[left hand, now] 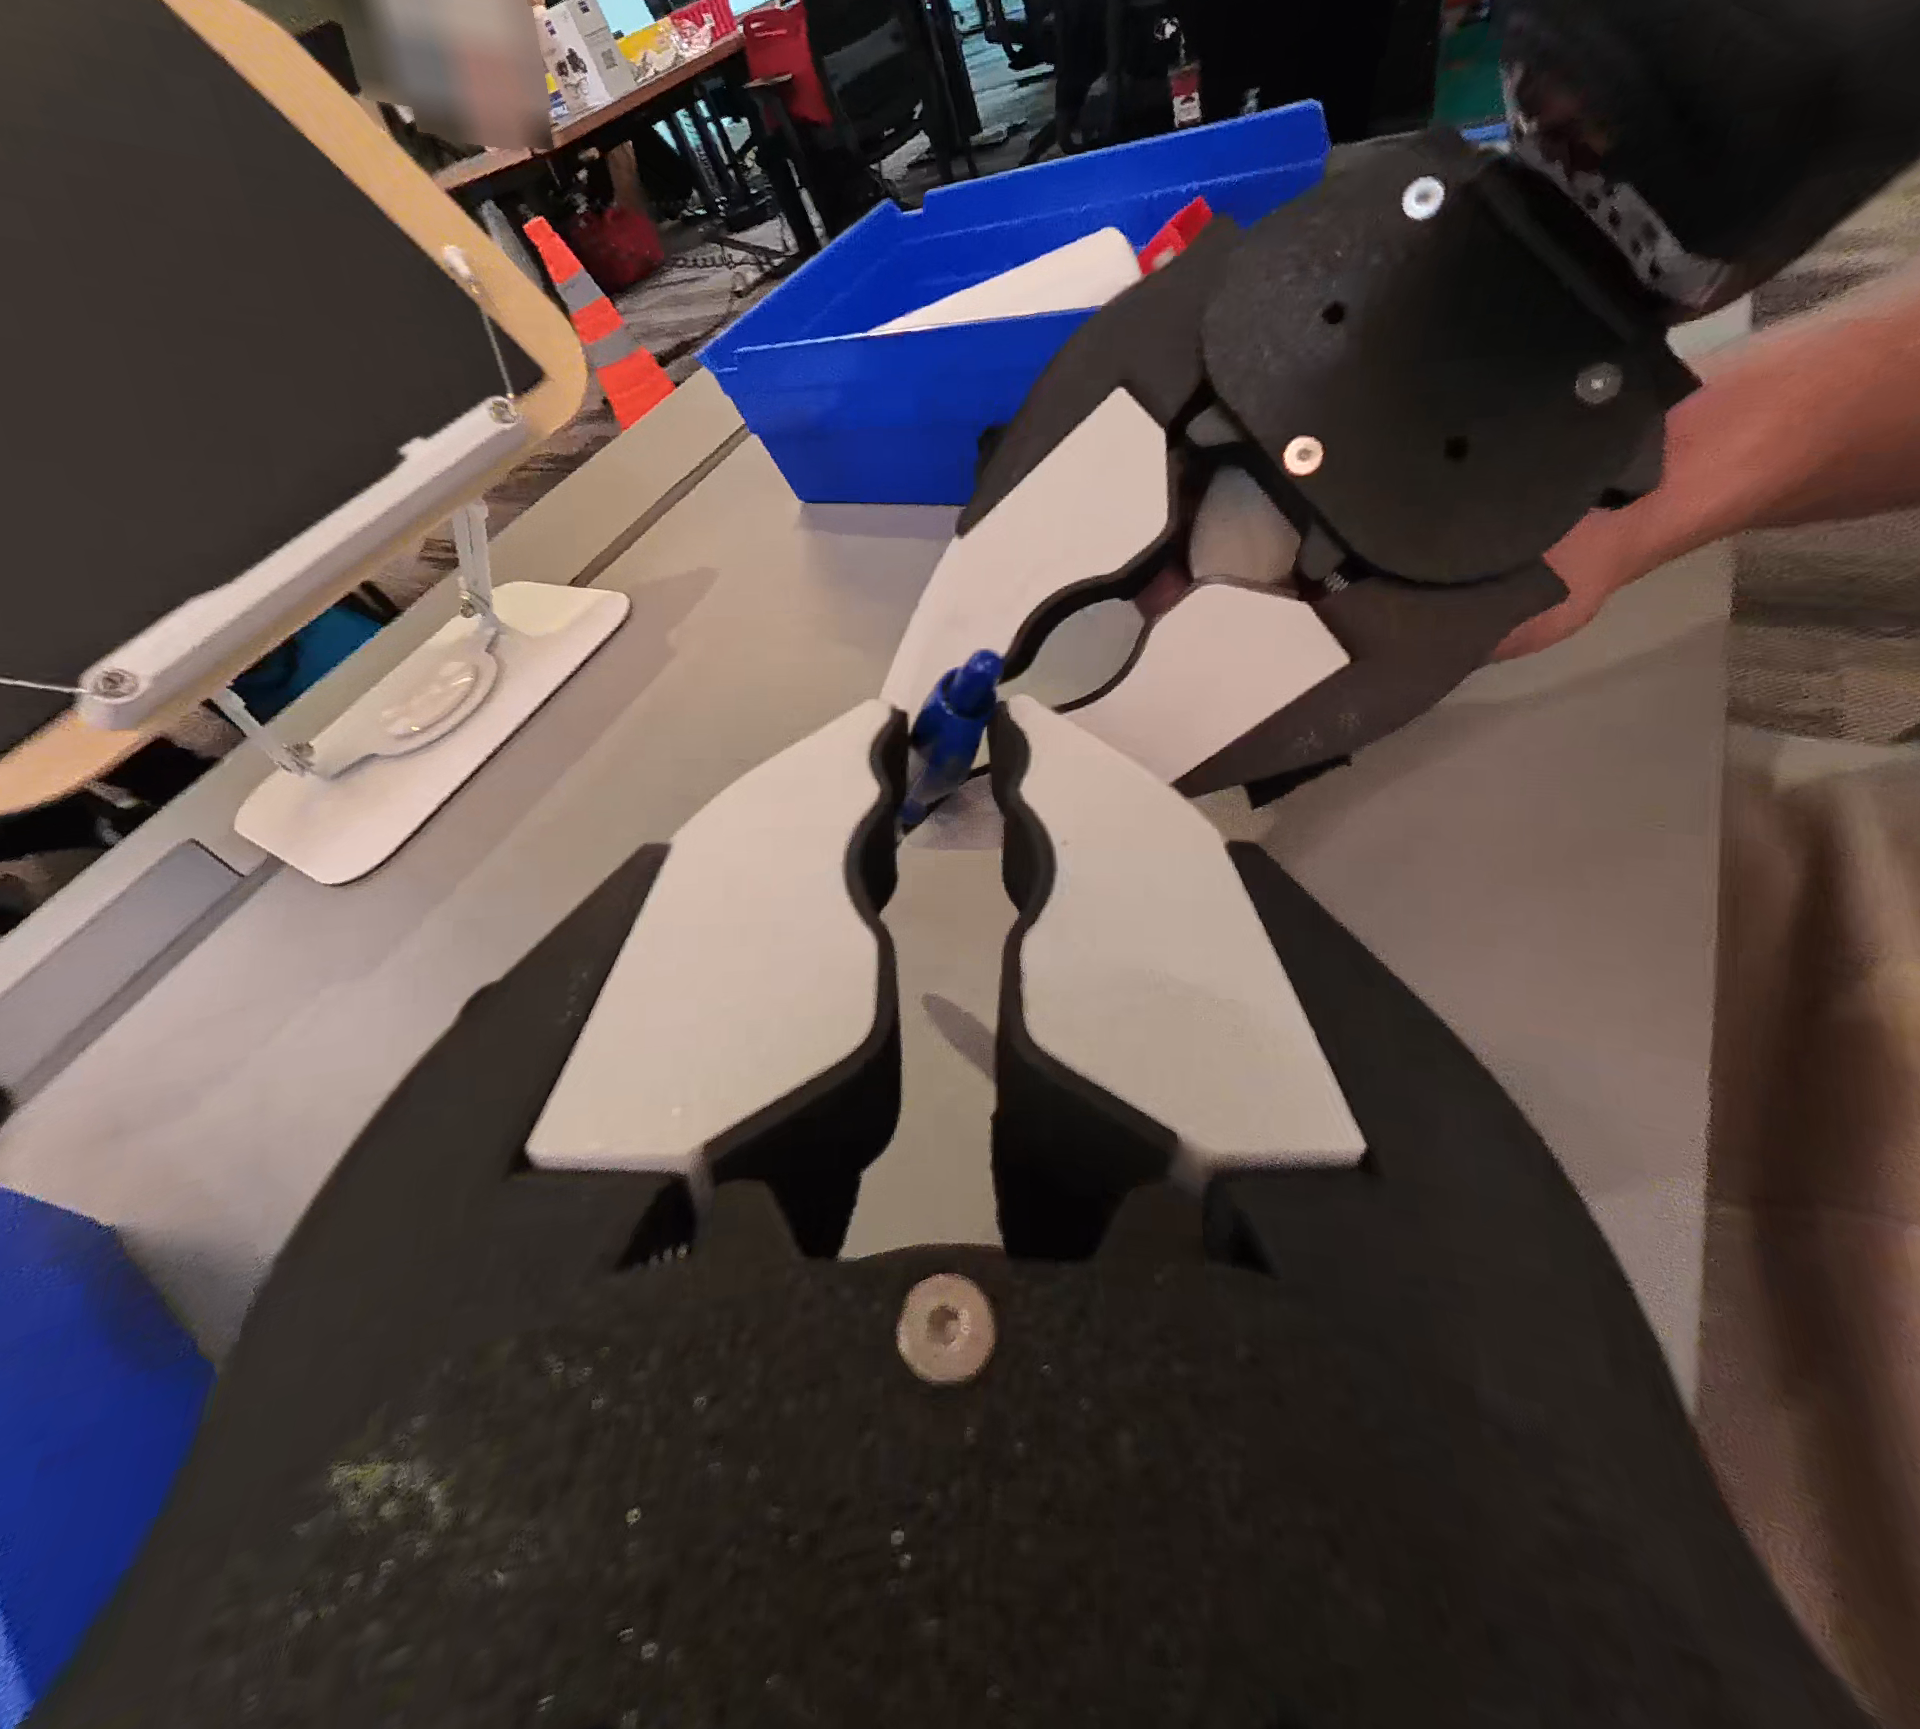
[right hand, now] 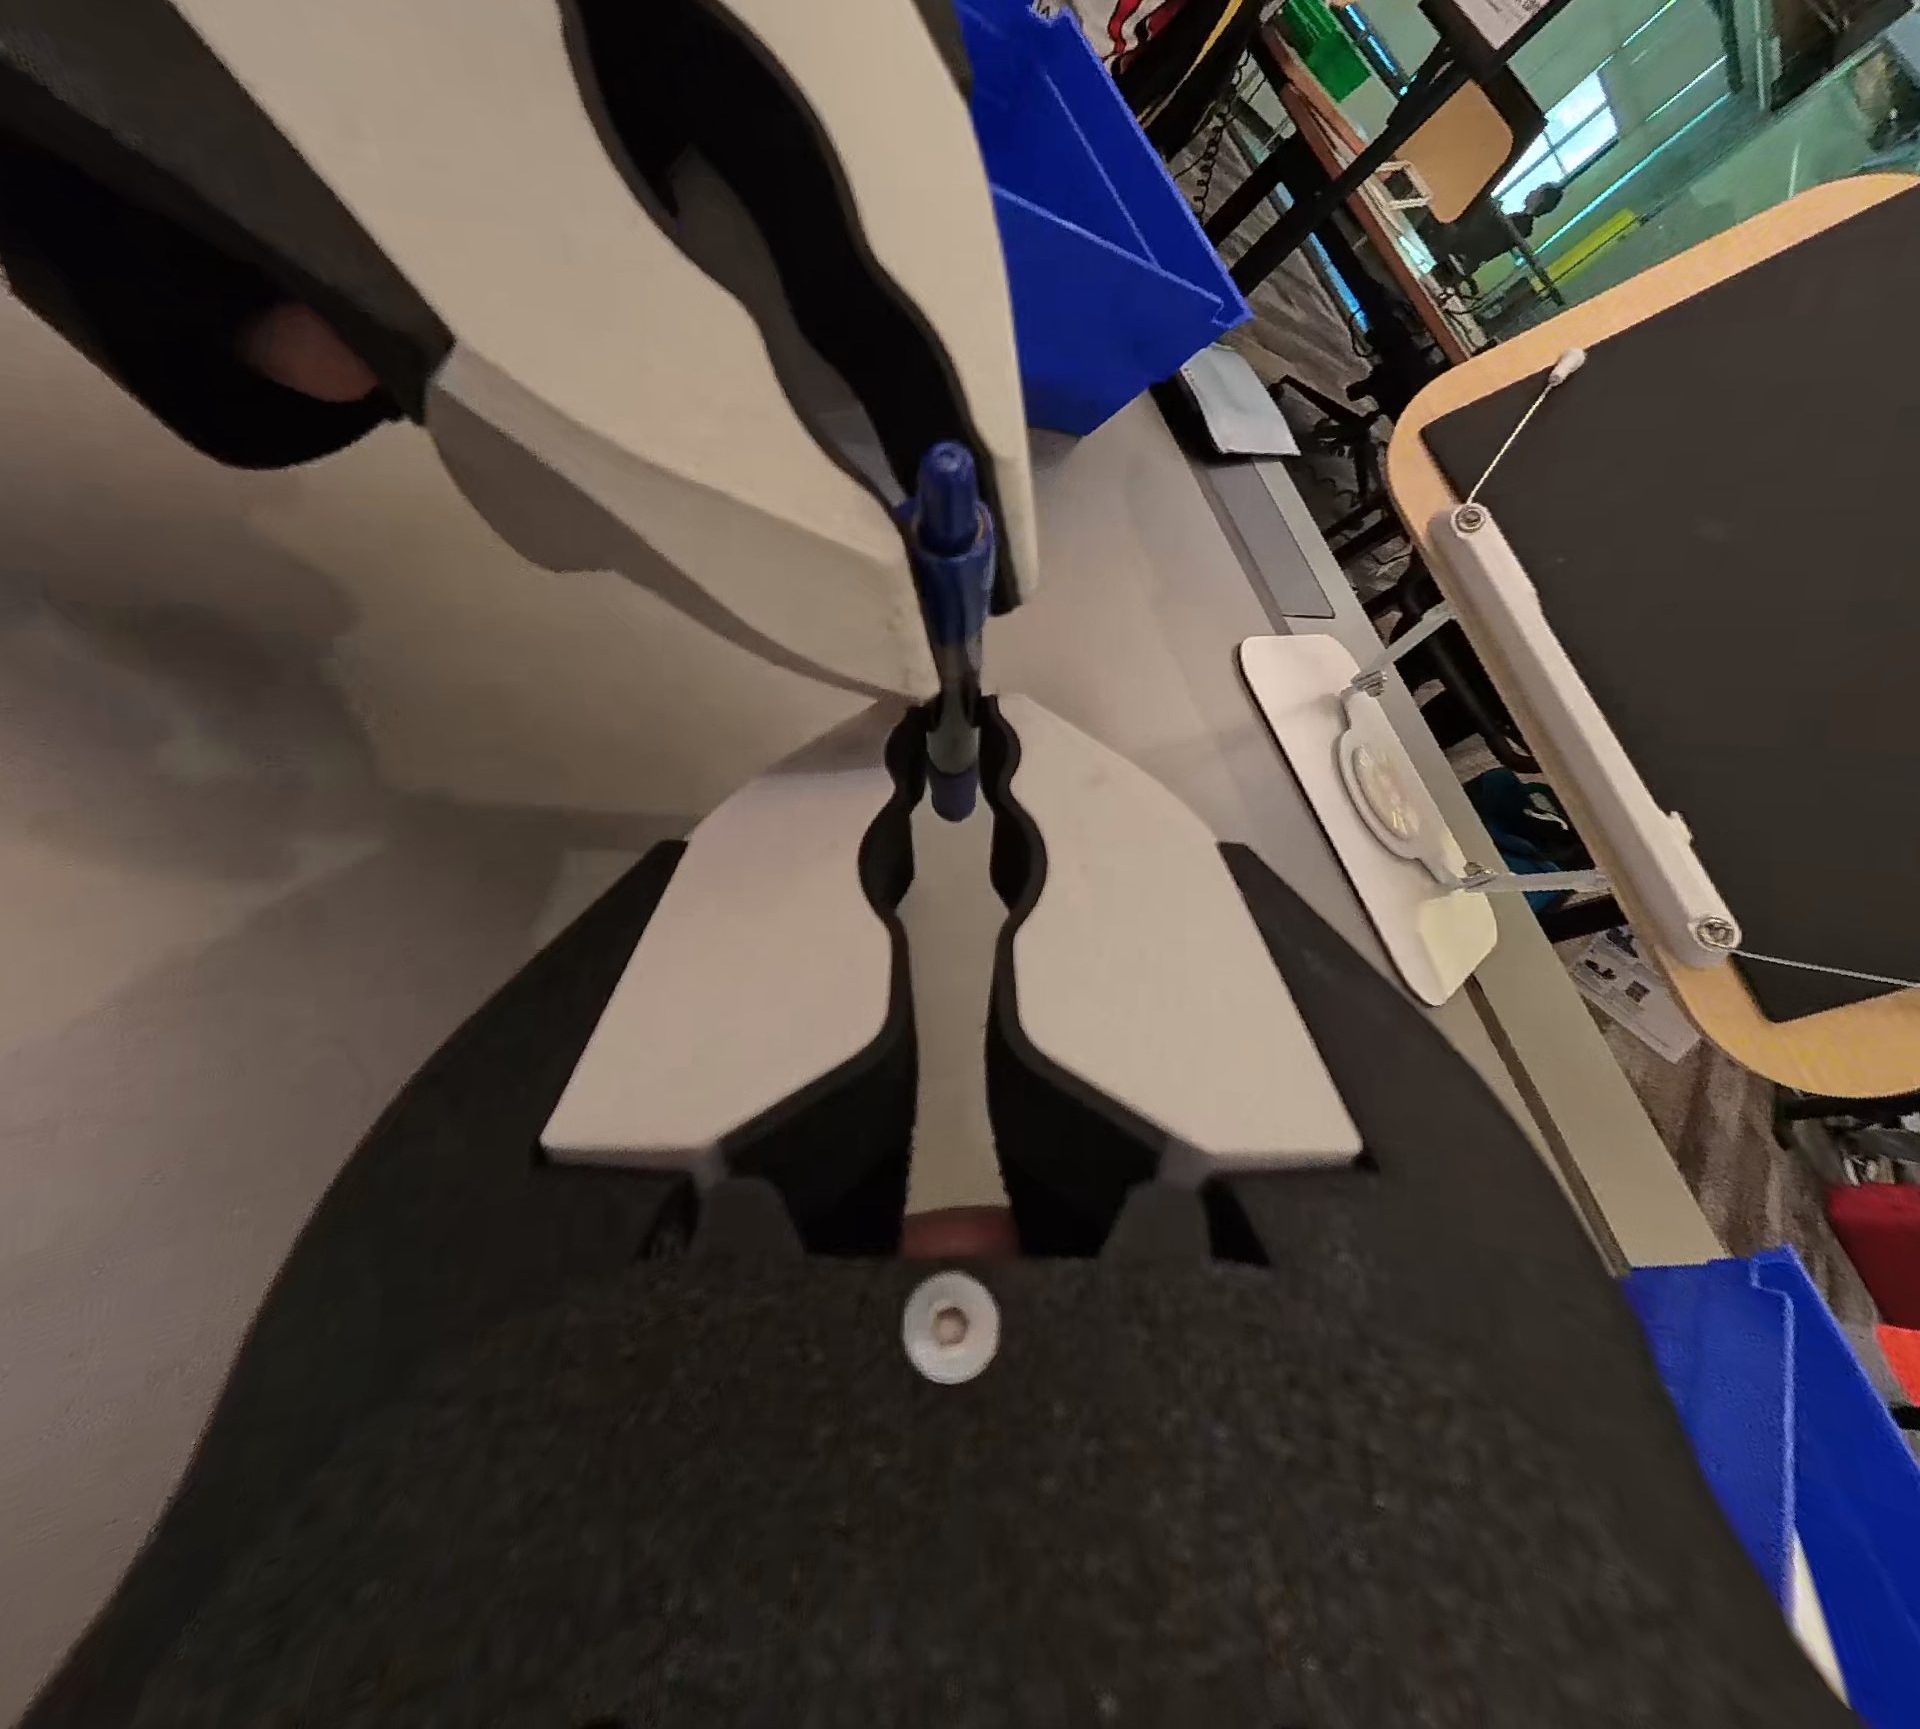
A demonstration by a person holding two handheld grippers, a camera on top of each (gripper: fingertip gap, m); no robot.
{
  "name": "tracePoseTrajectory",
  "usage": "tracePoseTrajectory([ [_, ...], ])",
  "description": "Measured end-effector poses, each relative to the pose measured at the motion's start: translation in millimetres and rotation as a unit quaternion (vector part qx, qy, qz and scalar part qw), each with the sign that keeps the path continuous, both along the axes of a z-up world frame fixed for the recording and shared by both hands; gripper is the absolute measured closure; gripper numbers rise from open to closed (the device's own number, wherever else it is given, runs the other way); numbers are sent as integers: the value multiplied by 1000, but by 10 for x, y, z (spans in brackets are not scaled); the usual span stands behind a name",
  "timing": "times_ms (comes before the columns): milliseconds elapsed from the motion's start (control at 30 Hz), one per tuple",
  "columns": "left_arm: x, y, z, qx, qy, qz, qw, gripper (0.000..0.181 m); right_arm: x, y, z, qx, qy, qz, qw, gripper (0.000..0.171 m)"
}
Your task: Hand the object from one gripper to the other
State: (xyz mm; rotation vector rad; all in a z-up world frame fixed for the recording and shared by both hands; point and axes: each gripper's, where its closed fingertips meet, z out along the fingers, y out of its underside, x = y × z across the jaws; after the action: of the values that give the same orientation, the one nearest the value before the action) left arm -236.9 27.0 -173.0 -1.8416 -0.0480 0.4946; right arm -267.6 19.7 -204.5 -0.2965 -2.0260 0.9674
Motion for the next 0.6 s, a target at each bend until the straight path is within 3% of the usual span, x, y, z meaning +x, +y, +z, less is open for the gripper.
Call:
tracePoseTrajectory([
  [300, -34, -7, 9, -24, 44, 20, 999, 171, 59, -44, -35, -54, -31, 42, 997, 161],
  [400, -68, -32, 26, -20, 46, 31, 998, 171, 76, -5, -7, -109, -64, 59, 990, 146],
  [500, -124, -78, 68, -8, 35, 46, 998, 171, 19, 110, 114, -143, -27, 45, 988, 135],
  [600, -194, -132, 124, 22, -1, 61, 998, 171, -7, 183, 235, -133, 72, 7, 988, 120],
])
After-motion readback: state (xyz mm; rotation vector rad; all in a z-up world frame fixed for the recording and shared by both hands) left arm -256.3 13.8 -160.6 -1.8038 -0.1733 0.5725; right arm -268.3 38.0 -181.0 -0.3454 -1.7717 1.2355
